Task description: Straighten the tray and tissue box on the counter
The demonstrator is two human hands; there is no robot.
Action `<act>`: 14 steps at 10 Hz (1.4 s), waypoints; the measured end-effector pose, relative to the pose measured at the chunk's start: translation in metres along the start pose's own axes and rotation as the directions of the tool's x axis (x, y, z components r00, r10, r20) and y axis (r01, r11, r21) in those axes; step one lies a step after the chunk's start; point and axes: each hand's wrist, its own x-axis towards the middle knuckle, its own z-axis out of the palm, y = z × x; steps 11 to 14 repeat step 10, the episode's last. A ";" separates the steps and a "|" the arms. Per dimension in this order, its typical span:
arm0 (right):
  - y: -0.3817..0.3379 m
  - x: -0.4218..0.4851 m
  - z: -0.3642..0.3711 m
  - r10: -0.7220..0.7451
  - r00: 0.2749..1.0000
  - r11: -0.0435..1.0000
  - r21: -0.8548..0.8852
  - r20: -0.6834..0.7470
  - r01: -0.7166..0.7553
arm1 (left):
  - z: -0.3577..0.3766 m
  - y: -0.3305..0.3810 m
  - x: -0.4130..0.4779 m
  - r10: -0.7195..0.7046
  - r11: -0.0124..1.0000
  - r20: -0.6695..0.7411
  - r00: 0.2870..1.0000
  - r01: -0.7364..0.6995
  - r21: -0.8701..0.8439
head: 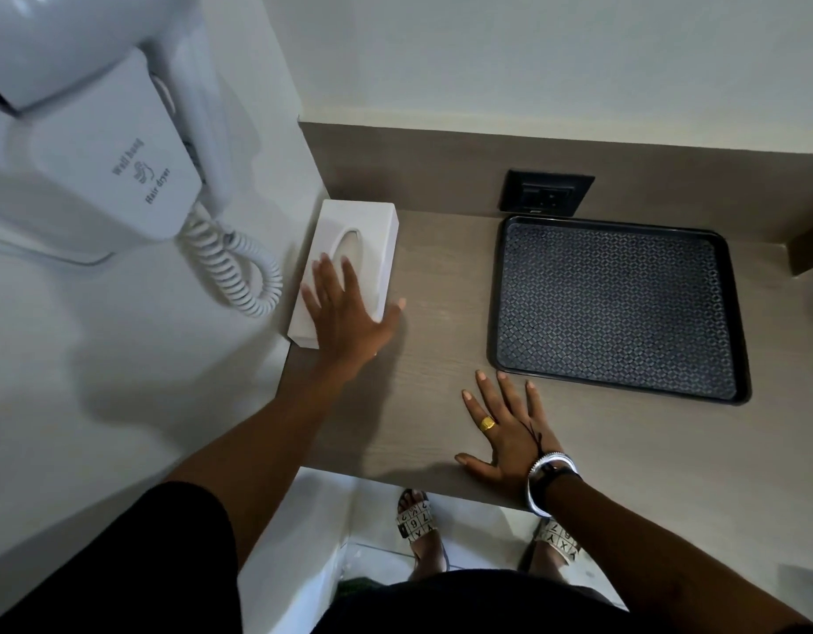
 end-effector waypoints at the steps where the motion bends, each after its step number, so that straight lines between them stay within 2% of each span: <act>1: -0.001 -0.001 -0.001 0.003 1.000 1.000 0.002 0.010 -0.003 | 0.005 -0.010 -0.020 0.206 0.972 0.014 0.978 -0.206 0.114; 2: -0.001 -0.001 0.000 0.006 1.000 1.000 -0.002 0.009 -0.006 | 0.006 -0.014 -0.019 0.254 0.958 0.004 0.967 -0.252 0.136; 5: -0.001 -0.001 -0.001 0.014 1.000 1.000 -0.016 0.006 -0.014 | 0.003 -0.016 0.013 0.191 0.969 0.052 0.980 -0.197 0.148; 8: -0.003 -0.002 -0.002 0.007 1.000 1.000 -0.021 -0.002 -0.007 | 0.012 -0.020 0.021 0.233 0.947 0.041 0.972 -0.236 0.217; 9: 0.000 -0.001 -0.006 0.007 1.000 1.000 0.000 0.013 -0.007 | 0.001 -0.015 0.023 0.213 0.952 0.094 0.972 -0.229 0.203; 10: -0.002 -0.006 -0.005 0.000 1.000 1.000 0.002 0.017 0.000 | -0.005 -0.006 0.019 0.252 0.953 0.057 0.966 -0.258 0.161; 14: -0.002 -0.006 -0.005 0.000 1.000 1.000 0.002 0.017 0.000 | -0.005 -0.006 0.019 0.252 0.953 0.057 0.966 -0.258 0.161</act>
